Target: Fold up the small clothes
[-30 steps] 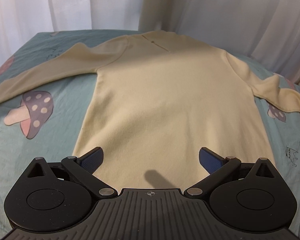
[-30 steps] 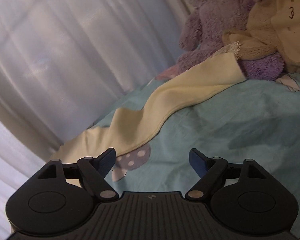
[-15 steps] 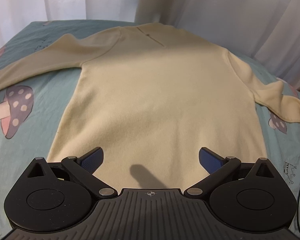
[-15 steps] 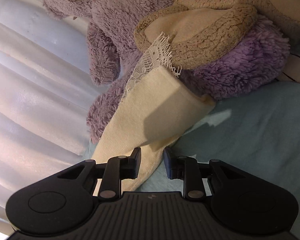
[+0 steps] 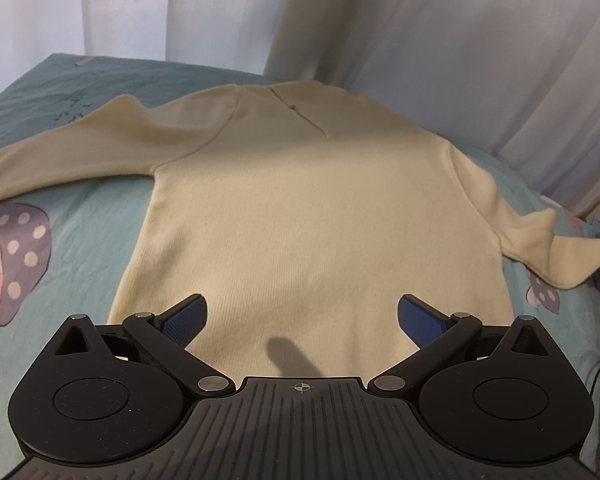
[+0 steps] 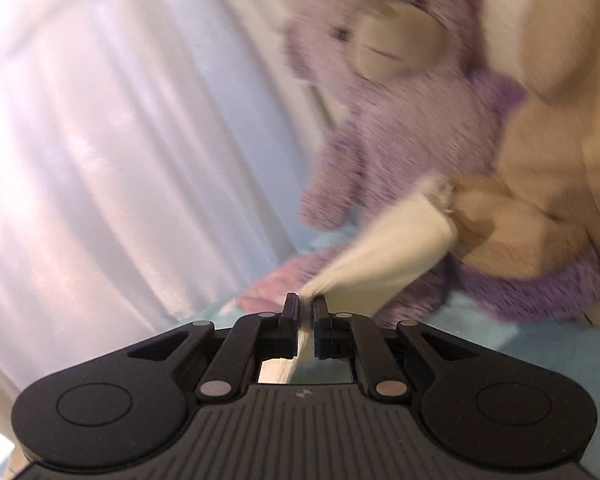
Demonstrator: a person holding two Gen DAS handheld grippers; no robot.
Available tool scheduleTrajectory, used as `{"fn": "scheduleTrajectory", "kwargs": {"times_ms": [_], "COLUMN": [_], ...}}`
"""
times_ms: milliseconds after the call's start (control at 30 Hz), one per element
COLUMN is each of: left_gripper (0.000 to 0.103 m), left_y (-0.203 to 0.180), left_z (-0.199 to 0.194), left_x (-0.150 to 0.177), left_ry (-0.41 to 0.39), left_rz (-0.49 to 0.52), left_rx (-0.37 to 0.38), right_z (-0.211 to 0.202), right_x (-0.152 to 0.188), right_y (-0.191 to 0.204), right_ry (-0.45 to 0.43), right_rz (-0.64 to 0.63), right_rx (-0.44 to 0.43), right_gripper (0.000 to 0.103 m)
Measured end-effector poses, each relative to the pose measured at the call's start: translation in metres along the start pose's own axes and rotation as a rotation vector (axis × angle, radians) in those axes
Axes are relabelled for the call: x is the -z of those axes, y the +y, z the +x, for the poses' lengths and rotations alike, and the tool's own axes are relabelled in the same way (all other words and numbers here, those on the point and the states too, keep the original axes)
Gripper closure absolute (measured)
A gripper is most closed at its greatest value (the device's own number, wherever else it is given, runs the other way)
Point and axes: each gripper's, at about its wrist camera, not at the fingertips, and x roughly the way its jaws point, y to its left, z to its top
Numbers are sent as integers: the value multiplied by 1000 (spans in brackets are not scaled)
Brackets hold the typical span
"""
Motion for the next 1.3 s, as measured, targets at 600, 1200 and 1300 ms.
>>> {"fn": "scheduleTrajectory", "kwargs": {"times_ms": [600, 1200, 1300], "left_gripper": [3, 97, 97], "left_y": [-3, -13, 1], "left_z": [90, 135, 113], "left_x": [-70, -107, -124], "left_ry": [41, 166, 80], "left_rz": [45, -31, 2], "left_rx": [337, 442, 412], "right_z": [-51, -40, -31], "right_x": [112, 94, 97], "right_y": [132, 79, 84], "right_ry": [392, 378, 397], "right_rz": [-325, -167, -200], "right_rx": [-468, -369, -356], "right_gripper": [82, 81, 81]}}
